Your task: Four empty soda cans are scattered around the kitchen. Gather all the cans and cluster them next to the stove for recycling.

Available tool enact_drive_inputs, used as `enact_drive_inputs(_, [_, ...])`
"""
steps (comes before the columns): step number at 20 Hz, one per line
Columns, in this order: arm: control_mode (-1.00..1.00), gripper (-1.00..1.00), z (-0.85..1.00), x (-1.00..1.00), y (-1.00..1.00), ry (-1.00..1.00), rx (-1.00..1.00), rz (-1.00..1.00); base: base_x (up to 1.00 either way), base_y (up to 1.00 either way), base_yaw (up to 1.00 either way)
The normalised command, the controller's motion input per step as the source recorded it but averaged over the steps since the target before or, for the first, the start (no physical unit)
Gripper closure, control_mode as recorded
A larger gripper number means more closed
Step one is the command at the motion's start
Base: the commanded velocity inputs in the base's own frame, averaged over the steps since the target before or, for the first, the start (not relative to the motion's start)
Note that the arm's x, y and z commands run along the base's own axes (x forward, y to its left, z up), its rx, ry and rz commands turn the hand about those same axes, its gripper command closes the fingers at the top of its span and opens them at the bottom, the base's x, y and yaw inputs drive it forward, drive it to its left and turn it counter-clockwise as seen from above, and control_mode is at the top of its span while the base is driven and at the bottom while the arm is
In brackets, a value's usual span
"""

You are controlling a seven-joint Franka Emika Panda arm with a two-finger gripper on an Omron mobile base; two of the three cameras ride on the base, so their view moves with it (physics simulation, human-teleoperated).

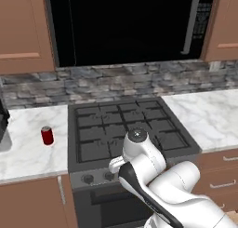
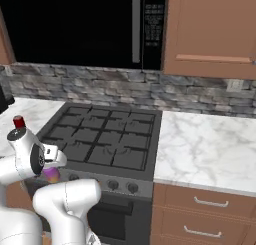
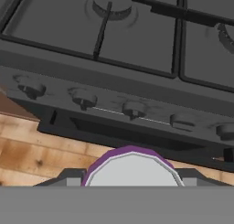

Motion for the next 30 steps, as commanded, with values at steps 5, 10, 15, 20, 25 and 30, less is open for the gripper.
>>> enact_drive_inputs(5, [1.0, 1.0, 0.0, 0.0, 0.0, 0.0, 0.0, 0.0, 0.0, -0.66, 0.0])
enact_drive_inputs(10, [1.0, 1.0, 0.0, 0.0, 0.0, 0.0, 0.0, 0.0, 0.0, -0.63, 0.0])
enact_drive_inputs(15, [1.0, 1.0, 0.0, 0.0, 0.0, 0.0, 0.0, 0.0, 0.0, -0.54, 0.0])
enact_drive_inputs(20, [1.0, 1.0, 0.0, 0.0, 0.0, 0.0, 0.0, 0.0, 0.0, -0.44, 0.0])
enact_drive_inputs(25, [1.0, 1.0, 0.0, 0.0, 0.0, 0.0, 0.0, 0.0, 0.0, -0.41, 0.0])
enact_drive_inputs(30, [1.0, 1.0, 0.0, 0.0, 0.0, 0.0, 0.0, 0.0, 0.0, -0.43, 0.0])
